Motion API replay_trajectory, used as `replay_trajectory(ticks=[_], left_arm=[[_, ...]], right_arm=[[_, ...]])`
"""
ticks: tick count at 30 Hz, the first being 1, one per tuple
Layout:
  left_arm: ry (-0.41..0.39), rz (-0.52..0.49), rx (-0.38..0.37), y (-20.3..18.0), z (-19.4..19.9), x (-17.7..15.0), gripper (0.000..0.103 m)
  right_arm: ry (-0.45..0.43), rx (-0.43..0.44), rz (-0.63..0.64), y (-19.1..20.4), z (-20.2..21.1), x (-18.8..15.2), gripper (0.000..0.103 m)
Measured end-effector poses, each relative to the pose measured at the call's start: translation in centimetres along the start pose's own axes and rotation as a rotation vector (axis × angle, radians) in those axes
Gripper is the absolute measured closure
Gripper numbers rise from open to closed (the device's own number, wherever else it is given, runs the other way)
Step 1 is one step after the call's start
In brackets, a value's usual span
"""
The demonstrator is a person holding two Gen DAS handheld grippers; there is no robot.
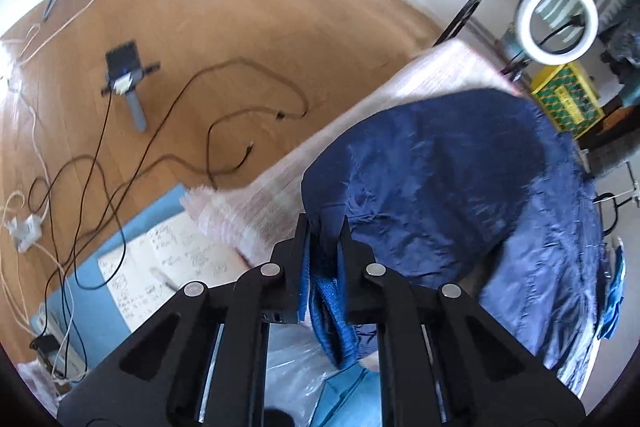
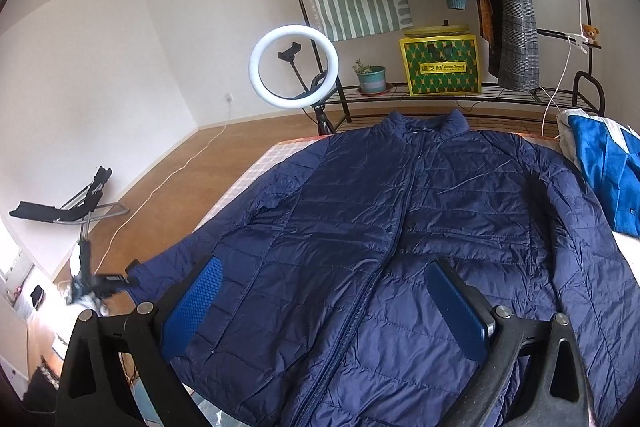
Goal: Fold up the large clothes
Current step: 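Carry the sleeve across the jacket body with the left tool and release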
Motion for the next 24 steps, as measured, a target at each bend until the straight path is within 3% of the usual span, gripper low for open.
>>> replay_trajectory(ticks=[4, 9, 11, 18, 24], left_arm=[[-0.071, -0.083, -0.138, -4.5, 4.4, 0.4, 0.094], [-0.066, -0.244, -0.295, -13.5, 6.9, -0.9, 0.094], [-0.037, -0.299, -0.353, -17.2, 6.9, -2.0, 0.094], [0.093, -0.411, -0.441, -27.7, 3.5, -7.1, 0.095], [0.192, -0.441, -0.452, -32.0, -0.7, -9.9, 0.095]], right_arm=[[0.007, -0.012, 0.026, 0.3, -0.8, 0.1, 0.003], [0.025, -0.034, 0.036, -0.1, -2.4, 0.9, 0.025], [0.026, -0.052, 0.038, -0.6, -2.8, 1.1, 0.03], [0.04, -0.092, 0.0, -2.8, -3.4, 1.3, 0.032], [0.062, -0.078, -0.059, -4.5, -3.7, 1.3, 0.032]])
Point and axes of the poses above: each gripper's, at about its wrist camera, not at the fingertips, and z roughly against the way its jaws point, y to its left, x to its top, the point moved 2 cm from there along -z, roughly the way its jaws point, and after that the axes turned 4 degrees about x, right-handed, at the moved point
